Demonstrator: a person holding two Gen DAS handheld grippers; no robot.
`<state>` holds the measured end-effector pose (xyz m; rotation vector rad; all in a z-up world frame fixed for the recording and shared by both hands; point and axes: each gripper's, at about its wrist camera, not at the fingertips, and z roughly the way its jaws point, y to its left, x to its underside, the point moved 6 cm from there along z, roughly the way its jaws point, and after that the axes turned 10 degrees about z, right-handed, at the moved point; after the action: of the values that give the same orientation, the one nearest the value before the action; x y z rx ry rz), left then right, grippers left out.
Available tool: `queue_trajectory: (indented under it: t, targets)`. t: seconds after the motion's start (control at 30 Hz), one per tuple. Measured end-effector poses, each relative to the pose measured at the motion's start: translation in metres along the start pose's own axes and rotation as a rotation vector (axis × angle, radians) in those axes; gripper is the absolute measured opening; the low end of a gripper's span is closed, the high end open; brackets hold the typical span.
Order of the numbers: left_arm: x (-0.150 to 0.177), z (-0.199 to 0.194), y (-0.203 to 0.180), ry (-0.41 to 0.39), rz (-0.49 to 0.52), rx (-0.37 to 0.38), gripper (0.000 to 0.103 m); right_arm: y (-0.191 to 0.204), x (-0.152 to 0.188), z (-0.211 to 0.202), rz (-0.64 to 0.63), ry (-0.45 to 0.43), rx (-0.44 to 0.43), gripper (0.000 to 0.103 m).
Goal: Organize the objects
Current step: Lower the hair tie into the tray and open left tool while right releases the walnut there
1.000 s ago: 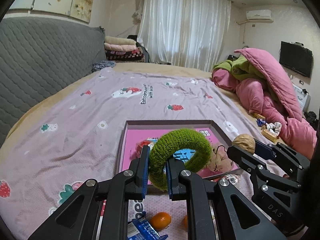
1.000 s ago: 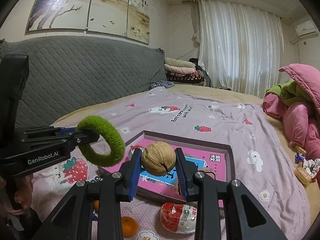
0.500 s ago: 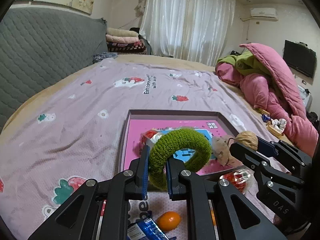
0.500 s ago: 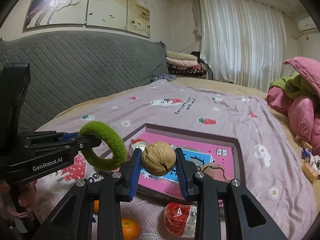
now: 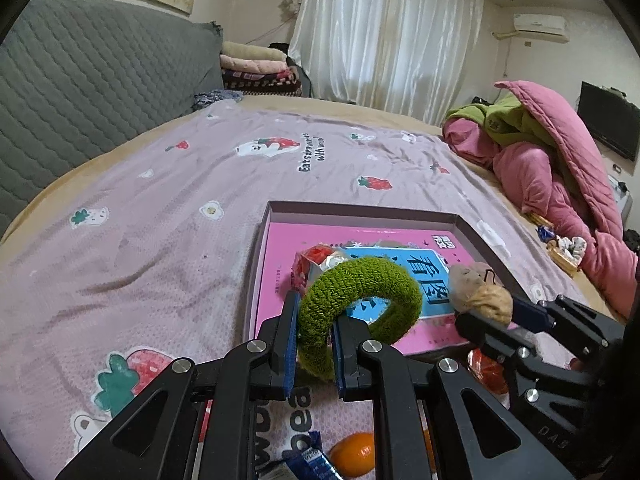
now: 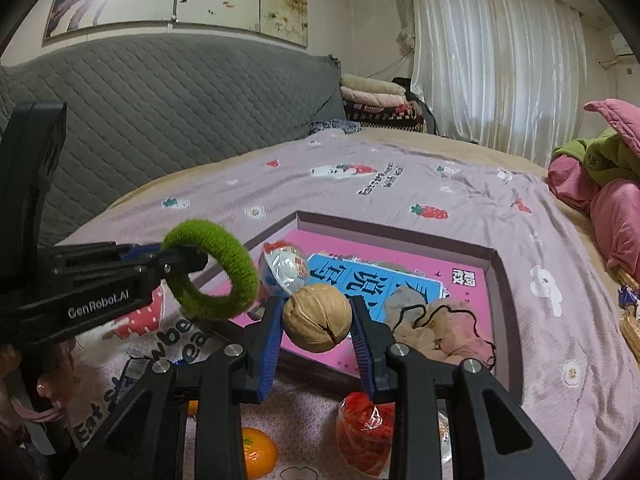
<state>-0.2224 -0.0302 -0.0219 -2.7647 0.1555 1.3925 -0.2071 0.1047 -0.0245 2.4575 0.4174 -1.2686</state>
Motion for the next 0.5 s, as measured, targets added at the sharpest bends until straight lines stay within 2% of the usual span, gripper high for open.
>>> queue_trajectory:
  t: [0.5]
  targets:
    - [0.004, 0.035, -0.002, 0.029, 0.027, -0.013, 0.015, -0.004, 0.01, 0.038, 0.005, 0.099, -0.001, 0.034]
